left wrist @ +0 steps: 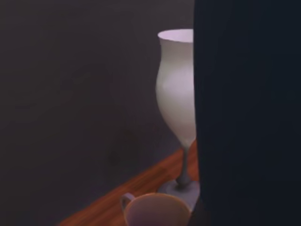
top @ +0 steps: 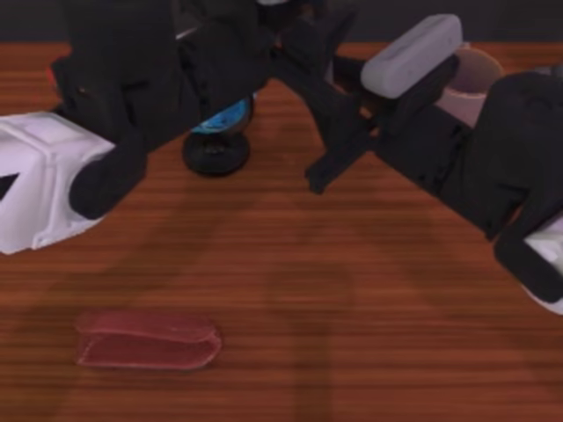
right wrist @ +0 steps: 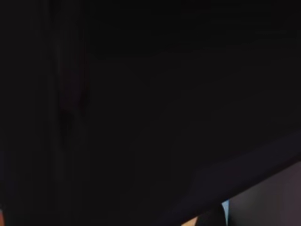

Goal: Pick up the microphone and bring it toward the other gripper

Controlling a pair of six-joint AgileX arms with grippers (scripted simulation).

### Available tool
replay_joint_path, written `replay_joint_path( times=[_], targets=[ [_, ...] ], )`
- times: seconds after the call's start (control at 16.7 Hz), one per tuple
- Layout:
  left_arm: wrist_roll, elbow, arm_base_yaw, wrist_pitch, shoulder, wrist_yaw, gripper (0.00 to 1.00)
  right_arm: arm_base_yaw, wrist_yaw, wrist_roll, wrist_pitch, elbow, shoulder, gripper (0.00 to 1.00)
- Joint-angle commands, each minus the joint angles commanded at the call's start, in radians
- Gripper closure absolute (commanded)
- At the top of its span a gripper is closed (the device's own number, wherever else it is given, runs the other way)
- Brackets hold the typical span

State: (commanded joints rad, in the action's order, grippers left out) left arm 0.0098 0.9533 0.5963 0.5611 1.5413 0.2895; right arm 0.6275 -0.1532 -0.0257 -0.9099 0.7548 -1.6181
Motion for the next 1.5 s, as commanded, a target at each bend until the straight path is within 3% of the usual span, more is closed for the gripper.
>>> replay_joint_path(
  times=[0.12, 0.18, 0.66, 1.44, 1.5],
  targets=[
    [0.0, 0.0, 0.0, 0.0, 0.0, 0.0, 0.98, 0.0, 0.0, 0.0, 0.0, 0.0, 0.0, 1.0],
    [0.0, 0.0, 0.0, 0.0, 0.0, 0.0, 1.0, 0.0, 0.0, 0.0, 0.0, 0.0, 0.0, 1.0],
    [0.0, 0.0, 0.0, 0.0, 0.0, 0.0, 1.0, 0.0, 0.0, 0.0, 0.0, 0.0, 0.0, 1.0],
    [0.0, 0.0, 0.0, 0.0, 0.0, 0.0, 1.0, 0.0, 0.0, 0.0, 0.0, 0.0, 0.0, 0.02],
    [0.0, 0.0, 0.0, 0.0, 0.0, 0.0, 1.0, 0.0, 0.0, 0.0, 0.0, 0.0, 0.0, 0.0]
  ],
)
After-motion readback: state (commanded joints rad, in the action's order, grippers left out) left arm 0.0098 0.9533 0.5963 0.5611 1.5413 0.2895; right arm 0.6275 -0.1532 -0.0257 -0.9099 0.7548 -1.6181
